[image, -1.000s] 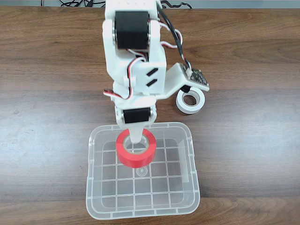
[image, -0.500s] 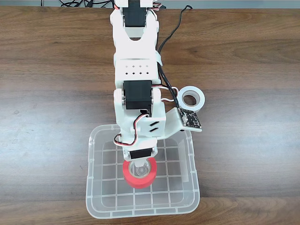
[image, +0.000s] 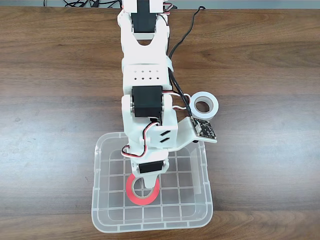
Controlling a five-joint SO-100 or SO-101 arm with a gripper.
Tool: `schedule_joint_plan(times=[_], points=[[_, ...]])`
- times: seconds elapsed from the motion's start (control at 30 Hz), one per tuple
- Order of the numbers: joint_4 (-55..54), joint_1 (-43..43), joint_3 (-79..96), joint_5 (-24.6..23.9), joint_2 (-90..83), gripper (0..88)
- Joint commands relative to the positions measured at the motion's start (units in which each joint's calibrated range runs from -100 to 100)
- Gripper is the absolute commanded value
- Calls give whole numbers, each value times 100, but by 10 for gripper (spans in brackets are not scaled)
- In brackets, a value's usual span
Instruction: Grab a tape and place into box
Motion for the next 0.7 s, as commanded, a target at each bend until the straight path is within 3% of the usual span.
schedule_joint_plan(times=[0.0, 0.33, 0.4, 0.5, 0.67], points=[[130, 56, -918, -15, -329, 126], [1851, -69, -3195, -25, -329, 113], [2356, -142, -3756, -99, -329, 77], [2364, -105, -3931, -152, -466, 27], [2364, -142, -3248, -136, -1519, 23]])
